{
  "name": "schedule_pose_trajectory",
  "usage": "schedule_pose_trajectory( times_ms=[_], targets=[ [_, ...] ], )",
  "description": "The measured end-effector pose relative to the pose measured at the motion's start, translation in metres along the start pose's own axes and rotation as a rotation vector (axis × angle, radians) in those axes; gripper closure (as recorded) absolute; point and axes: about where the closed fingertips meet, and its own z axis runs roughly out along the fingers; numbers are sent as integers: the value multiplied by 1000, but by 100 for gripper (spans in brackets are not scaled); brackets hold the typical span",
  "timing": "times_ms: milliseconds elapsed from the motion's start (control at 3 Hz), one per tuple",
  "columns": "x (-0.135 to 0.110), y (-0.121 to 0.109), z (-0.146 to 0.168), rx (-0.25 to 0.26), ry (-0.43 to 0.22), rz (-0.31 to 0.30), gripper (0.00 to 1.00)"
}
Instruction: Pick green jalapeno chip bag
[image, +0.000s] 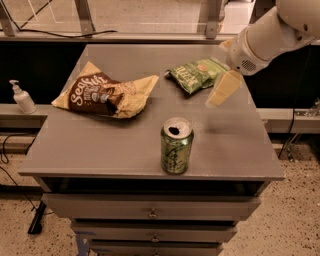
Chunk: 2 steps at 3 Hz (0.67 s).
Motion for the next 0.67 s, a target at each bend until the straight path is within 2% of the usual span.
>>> schedule_pose_trajectory(
  times_ms=[333, 667],
  targets=[
    [-4, -24, 29, -10, -69, 83, 0],
    [1, -47, 52, 5, -100, 148, 0]
  ],
)
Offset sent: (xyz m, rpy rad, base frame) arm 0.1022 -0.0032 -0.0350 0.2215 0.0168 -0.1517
